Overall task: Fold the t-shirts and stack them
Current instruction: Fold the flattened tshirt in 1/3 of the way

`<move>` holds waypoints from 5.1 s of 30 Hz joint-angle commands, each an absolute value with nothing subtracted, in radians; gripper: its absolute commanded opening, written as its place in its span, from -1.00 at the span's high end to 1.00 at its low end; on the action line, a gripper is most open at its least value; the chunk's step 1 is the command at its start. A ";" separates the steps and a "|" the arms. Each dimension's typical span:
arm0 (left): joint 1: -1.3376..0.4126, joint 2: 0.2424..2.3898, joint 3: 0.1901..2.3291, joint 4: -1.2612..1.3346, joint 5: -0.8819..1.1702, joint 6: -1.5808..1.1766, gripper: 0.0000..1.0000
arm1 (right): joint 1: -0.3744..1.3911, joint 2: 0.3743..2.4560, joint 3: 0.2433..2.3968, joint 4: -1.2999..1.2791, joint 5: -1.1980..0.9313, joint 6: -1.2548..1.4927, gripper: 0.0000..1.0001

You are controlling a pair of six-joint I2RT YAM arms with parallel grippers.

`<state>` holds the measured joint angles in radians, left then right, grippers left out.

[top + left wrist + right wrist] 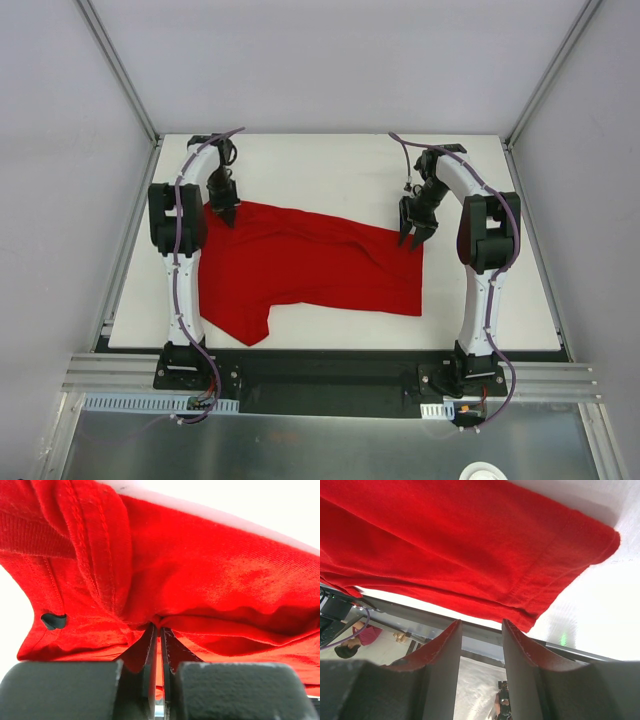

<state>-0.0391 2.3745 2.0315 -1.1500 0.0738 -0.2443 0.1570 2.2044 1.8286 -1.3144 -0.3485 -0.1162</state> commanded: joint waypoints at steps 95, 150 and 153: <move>-0.143 2.316 2.054 -1.272 -0.063 -0.288 0.34 | 0.181 2.299 2.120 -1.473 0.110 -0.071 0.99; -0.146 1.985 1.886 -1.200 0.038 -0.241 -0.15 | 0.245 2.040 1.995 -1.441 0.318 -0.071 0.28; -0.161 1.837 1.725 -1.177 0.032 -0.229 -0.18 | 0.242 1.833 1.792 -1.398 0.279 -0.072 -0.21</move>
